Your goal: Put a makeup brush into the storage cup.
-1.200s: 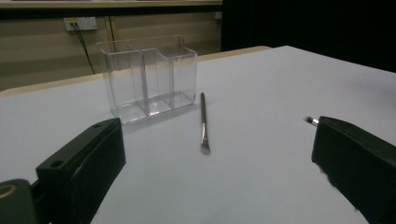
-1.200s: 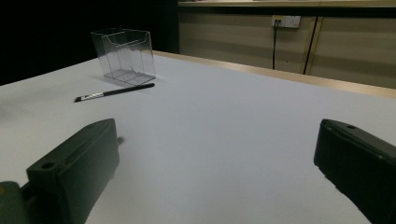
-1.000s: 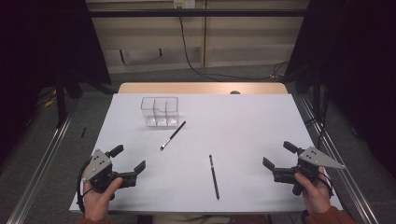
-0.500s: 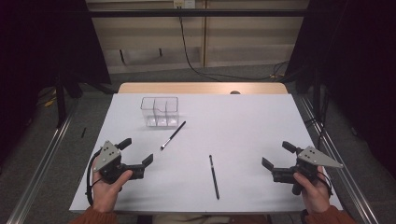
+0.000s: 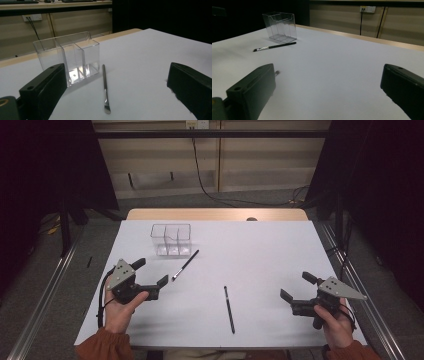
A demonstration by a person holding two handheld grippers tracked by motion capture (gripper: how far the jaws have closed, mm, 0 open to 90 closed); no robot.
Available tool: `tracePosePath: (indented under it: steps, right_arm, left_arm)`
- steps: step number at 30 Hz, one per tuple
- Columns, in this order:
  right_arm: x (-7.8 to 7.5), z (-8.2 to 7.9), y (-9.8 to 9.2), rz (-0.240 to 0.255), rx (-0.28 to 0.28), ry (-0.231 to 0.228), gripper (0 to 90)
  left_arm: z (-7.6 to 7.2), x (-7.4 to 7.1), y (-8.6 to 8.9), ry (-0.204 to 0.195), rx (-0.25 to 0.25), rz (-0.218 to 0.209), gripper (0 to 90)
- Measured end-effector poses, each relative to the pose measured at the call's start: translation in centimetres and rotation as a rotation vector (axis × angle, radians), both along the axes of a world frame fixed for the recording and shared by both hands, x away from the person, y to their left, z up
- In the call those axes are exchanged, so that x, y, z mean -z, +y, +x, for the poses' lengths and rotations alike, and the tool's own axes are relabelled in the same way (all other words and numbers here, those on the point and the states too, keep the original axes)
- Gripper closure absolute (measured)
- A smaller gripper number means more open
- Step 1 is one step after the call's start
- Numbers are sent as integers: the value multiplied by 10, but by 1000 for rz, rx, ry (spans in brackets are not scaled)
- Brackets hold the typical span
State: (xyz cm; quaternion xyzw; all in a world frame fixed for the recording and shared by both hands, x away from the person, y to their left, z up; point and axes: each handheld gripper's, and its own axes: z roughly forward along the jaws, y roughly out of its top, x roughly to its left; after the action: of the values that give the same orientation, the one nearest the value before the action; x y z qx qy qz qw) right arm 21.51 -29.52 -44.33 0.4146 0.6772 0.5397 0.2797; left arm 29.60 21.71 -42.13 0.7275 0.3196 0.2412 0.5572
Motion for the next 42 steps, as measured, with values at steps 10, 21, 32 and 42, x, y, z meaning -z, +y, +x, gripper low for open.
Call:
tracePosePath:
  steps: [10, 21, 32, 42]
  right_arm:
    - [0, 0, 0, 2, -3, 2, 0]
    - [0, 0, 0, 0, -5, 3, 0]
    - [0, 1, 0, 4, -6, 4, 0]
    - [0, 2, 0, 2, -13, 4, 0]
  left_arm:
    - [23, -12, -14, -4, 10, -13, 31]
    - [46, -25, -29, -19, 23, -4, 32]
    - [65, -26, -36, 11, 24, 21, 32]
    - [84, -37, -44, 2, 10, 49, 32]
